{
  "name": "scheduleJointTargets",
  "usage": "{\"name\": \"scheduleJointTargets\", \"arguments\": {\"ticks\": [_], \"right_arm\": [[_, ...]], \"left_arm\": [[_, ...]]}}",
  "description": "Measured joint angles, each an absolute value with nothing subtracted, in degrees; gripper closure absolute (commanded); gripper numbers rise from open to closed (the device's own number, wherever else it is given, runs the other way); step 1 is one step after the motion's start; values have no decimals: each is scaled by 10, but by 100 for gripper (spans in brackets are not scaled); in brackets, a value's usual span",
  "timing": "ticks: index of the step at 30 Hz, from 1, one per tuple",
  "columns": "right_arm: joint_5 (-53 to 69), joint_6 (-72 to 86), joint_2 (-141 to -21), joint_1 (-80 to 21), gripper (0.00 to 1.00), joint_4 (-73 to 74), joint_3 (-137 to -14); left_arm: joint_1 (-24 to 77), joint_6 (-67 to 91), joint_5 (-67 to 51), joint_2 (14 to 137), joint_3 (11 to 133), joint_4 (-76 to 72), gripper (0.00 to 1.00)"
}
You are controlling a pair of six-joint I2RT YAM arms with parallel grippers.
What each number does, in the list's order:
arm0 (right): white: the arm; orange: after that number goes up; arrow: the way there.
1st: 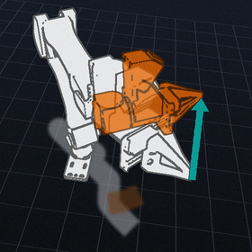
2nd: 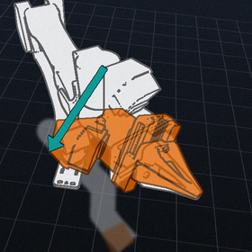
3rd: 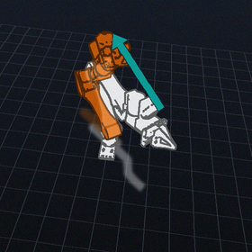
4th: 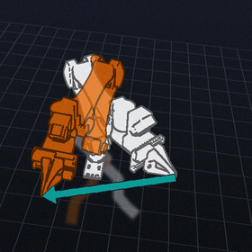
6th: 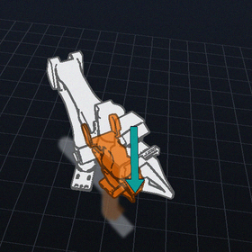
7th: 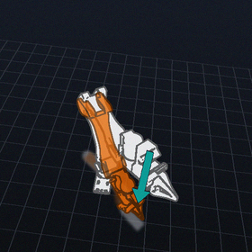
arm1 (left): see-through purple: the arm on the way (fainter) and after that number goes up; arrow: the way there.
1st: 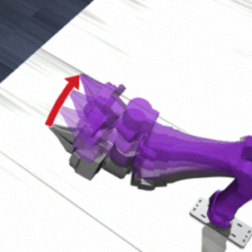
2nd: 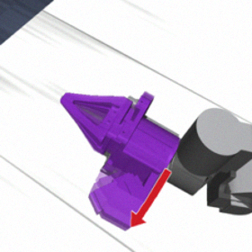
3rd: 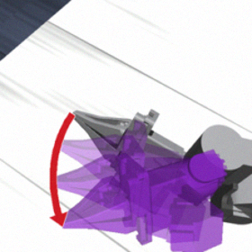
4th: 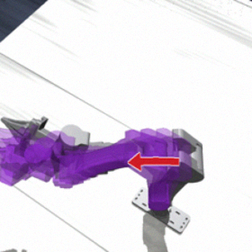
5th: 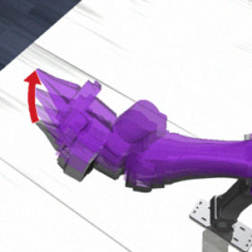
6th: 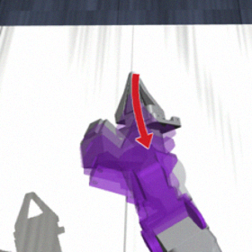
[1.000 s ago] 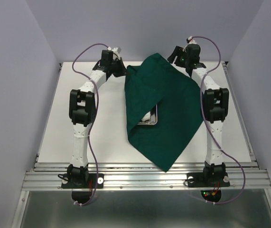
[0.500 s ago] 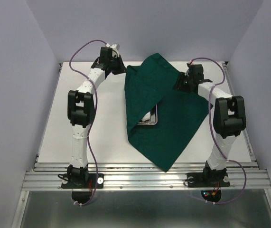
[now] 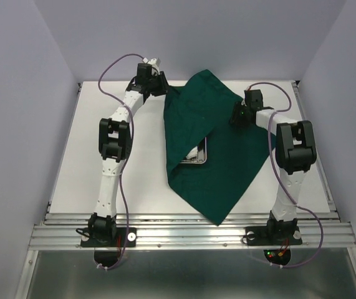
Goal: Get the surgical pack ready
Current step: Pack the surgical kit at the center of the board.
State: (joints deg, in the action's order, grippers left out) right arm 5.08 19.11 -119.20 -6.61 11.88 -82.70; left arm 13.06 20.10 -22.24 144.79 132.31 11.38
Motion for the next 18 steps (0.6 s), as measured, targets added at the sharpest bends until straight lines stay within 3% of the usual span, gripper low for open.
{"name": "scheduleJointTargets", "arguments": {"ticks": [1,3,6,11,15,17,18], "right_arm": [[49,192,-1193,-66,53,119,-831],[47,193,-1199,-66,52,120,-840],[45,195,-1216,-66,52,122,-865],[45,209,-1249,-63,52,116,-906],[57,235,-1235,-49,52,84,-869],[63,244,-1215,-40,52,64,-830],[65,247,-1196,-33,52,59,-802]], "left_arm": [[131,206,-224,1465,1338,103,45],[131,217,-225,1493,1362,89,33],[132,233,-226,1532,1400,72,32],[138,257,-233,1568,1412,46,44],[138,266,-239,1581,1411,44,53],[138,267,-243,1583,1411,45,61],[138,268,-247,1583,1406,44,71]]}}
